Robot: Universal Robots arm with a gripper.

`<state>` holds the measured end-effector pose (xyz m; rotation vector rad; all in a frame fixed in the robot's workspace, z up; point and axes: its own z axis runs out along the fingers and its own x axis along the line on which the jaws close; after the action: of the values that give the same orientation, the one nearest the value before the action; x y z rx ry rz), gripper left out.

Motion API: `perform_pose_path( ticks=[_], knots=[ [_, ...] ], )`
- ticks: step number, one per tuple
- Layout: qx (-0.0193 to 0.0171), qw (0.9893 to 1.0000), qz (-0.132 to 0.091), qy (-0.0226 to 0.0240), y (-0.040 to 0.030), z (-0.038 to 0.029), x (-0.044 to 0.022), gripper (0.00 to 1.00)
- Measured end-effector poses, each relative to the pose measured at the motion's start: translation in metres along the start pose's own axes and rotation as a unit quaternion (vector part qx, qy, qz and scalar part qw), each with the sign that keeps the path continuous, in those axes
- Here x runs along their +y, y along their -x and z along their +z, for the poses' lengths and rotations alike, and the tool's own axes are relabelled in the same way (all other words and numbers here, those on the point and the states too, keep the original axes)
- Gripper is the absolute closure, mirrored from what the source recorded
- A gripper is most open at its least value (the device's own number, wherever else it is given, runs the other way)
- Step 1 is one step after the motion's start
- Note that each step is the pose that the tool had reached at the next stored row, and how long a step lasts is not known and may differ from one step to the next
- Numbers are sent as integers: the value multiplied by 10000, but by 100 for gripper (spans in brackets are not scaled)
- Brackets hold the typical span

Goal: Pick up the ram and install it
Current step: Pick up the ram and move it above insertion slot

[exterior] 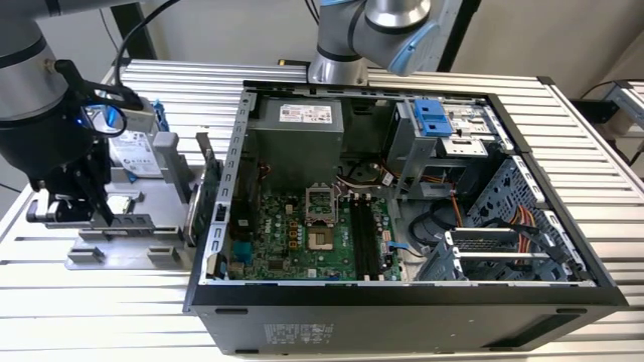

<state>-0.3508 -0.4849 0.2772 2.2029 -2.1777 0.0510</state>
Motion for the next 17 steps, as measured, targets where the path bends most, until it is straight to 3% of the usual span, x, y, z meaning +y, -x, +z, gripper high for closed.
perform_pose_path(
  ticks=[17],
  knots=[
    [0,10000,2,0,-4,-68,1,100]
  ],
)
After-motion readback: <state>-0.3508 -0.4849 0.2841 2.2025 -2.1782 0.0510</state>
